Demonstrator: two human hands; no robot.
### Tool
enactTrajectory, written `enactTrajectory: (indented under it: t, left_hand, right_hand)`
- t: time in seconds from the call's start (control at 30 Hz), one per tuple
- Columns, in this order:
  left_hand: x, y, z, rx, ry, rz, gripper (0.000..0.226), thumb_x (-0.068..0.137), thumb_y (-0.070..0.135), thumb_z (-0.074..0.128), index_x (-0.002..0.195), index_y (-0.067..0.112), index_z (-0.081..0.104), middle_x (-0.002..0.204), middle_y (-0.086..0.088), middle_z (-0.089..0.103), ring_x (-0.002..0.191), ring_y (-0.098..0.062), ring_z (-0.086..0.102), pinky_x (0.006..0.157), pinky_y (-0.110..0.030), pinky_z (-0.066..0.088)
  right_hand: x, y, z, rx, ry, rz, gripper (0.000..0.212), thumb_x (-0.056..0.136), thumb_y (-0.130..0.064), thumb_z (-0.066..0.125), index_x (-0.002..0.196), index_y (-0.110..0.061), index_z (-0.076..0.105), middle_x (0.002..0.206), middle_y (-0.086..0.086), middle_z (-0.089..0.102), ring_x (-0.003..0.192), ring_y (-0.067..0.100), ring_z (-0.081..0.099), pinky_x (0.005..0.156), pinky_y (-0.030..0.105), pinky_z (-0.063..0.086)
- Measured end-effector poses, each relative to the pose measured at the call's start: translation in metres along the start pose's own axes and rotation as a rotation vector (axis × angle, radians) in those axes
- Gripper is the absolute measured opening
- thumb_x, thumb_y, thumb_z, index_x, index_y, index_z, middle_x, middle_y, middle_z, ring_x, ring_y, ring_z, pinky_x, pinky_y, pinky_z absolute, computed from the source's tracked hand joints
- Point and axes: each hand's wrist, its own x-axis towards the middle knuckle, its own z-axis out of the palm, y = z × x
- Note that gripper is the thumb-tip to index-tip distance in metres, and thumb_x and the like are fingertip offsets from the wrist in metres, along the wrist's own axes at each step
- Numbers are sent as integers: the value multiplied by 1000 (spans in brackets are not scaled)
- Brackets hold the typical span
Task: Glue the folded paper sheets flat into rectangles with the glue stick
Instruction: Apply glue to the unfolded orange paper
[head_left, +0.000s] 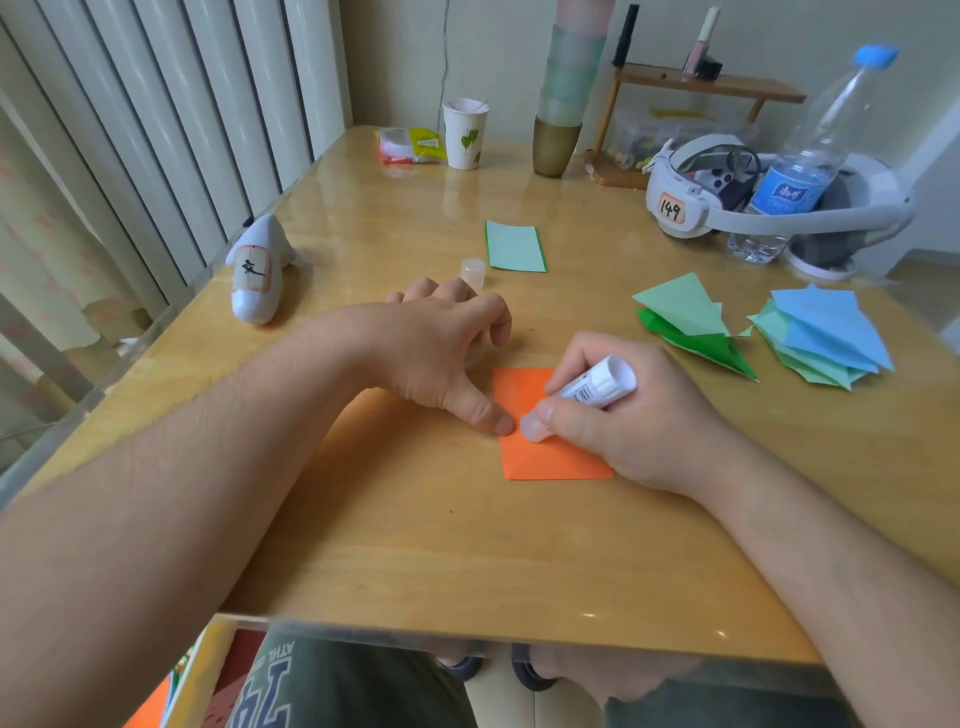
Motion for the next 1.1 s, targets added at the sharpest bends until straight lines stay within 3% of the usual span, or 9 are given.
enactTrajectory:
  t: [0.17, 0.3, 0.4, 0.53, 0.67, 0.87, 0.97, 1.1]
  left_hand:
    - [0, 0, 0, -11, 9, 1, 80, 52, 83, 78, 112, 49, 38, 122, 11, 38, 117, -22, 32, 99, -37, 31]
    - [-1, 0, 0, -26, 10, -1, 78, 54, 80, 80, 111, 49, 38, 123, 12, 38, 118, -21, 31, 101, -38, 32]
    - [-2, -1, 0, -33, 10, 3, 77, 56, 80, 81, 111, 48, 38, 125, 12, 38, 119, -22, 31, 104, -40, 33]
    - [-3, -1, 0, -36, 4, 3, 77, 53, 81, 78, 110, 49, 38, 124, 12, 38, 118, -22, 32, 104, -41, 33]
    - [-4, 0, -1, -34, -1, 0, 79, 53, 82, 78, 112, 48, 38, 124, 12, 39, 118, -22, 32, 106, -43, 34]
    - [-3, 0, -2, -20, -3, 0, 80, 53, 83, 77, 113, 48, 38, 124, 11, 39, 119, -23, 33, 106, -44, 35]
    - [-2, 1, -1, -19, 1, -1, 79, 54, 82, 79, 112, 48, 37, 124, 11, 39, 119, -23, 33, 106, -44, 34]
    - [-2, 1, -1, -10, 1, -8, 79, 52, 83, 77, 110, 48, 37, 123, 11, 39, 118, -22, 33, 106, -44, 34]
  right_hand:
    - [0, -4, -3, 1, -28, 42, 30, 64, -39, 81, 73, -19, 61, 62, 1, 62, 59, 12, 48, 54, 30, 38]
    - [-4, 0, -15, 18, -46, 89, 35, 72, -1, 87, 64, -17, 57, 54, -15, 59, 52, 3, 49, 52, 16, 36]
    - [-8, 3, -24, 22, -34, 98, 34, 75, 7, 82, 66, -11, 55, 56, -10, 66, 52, 1, 54, 51, 14, 37]
    - [-9, 5, -26, 16, -2, 89, 33, 73, 7, 81, 65, -7, 53, 52, -12, 63, 48, -1, 52, 49, 12, 33]
    - [-9, 4, -24, 18, 33, 46, 15, 65, -10, 67, 65, -6, 52, 53, -9, 65, 51, 0, 50, 49, 14, 33]
    - [-4, 0, -21, 227, 154, -25, 10, 69, -7, 59, 65, -4, 51, 52, -8, 60, 53, 5, 46, 52, 19, 34]
    - [-3, -5, -11, 183, 90, -46, 13, 73, -13, 67, 71, -4, 57, 58, -7, 64, 56, 6, 50, 53, 19, 38]
    - [-4, -8, 0, 77, -23, -11, 18, 70, -27, 76, 71, -17, 61, 61, -14, 66, 59, 1, 53, 57, 19, 39]
